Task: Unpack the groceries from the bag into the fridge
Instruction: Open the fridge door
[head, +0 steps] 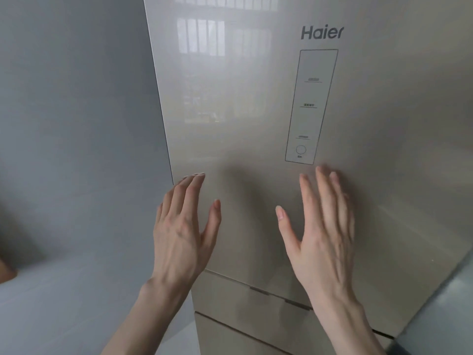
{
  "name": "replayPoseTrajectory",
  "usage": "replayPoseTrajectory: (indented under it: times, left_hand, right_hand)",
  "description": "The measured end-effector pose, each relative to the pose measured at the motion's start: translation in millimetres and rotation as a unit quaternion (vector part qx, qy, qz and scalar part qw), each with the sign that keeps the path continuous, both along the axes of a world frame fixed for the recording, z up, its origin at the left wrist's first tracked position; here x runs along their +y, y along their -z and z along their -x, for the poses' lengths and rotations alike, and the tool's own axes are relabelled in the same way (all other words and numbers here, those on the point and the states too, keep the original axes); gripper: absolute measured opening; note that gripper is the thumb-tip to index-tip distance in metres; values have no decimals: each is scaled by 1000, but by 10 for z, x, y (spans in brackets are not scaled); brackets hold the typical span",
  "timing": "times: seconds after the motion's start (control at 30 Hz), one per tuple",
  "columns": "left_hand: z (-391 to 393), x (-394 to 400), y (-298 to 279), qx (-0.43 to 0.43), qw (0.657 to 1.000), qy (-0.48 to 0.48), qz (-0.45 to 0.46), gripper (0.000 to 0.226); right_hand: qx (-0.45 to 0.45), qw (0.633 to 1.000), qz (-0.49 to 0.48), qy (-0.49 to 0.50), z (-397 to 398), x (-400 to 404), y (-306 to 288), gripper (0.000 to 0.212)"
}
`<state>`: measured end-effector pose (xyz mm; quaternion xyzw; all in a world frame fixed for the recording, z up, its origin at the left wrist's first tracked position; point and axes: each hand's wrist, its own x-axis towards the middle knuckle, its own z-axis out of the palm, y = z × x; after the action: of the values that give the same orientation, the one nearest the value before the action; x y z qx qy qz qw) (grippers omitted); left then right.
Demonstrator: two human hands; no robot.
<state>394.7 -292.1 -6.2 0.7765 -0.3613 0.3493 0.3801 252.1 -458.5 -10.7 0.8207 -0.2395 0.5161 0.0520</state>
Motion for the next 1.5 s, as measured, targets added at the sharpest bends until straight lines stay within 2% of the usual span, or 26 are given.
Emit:
replayPoseTrajectory:
  times: [0.2,0.47,0.53,0.63,0.73,0.93,1.1,1.2,1.33,1.5]
  left_hand:
    - [-529,-217,97,33,999,-4,4,59]
    - [-1091,-302,137,141,980,100,98,82]
    - [-1234,-272,123,183,969,133,101,84]
    - [-1379,-206,85,262,933,202,139,77]
    - [-1445,-127,52,293,912,245,149,68]
    - [-1534,-4,45,287,910,277,114,66]
    - [-1347,218,82,263,919,278,99,75]
    - [-1179,377,111,261,920,270,114,73]
    - [-896,608,93,250,925,253,132,71]
    - [-495,965,99,216,946,214,108,66]
  right_hand:
    - [55,988,-11,145,-224,-155,156,85]
    - [38,975,25,217,-476,-302,325,100]
    - [36,974,31,223,-496,-316,338,103]
    - [29,972,38,229,-503,-342,358,105]
    - [19,971,47,232,-520,-379,384,104]
    - [29,968,42,245,-484,-309,361,97]
    - [35,972,-15,232,-370,6,338,90]
    - [48,973,-53,219,-268,336,257,85]
    - [91,980,-46,171,-137,890,191,81]
    - [149,979,-29,136,-5,1624,141,78]
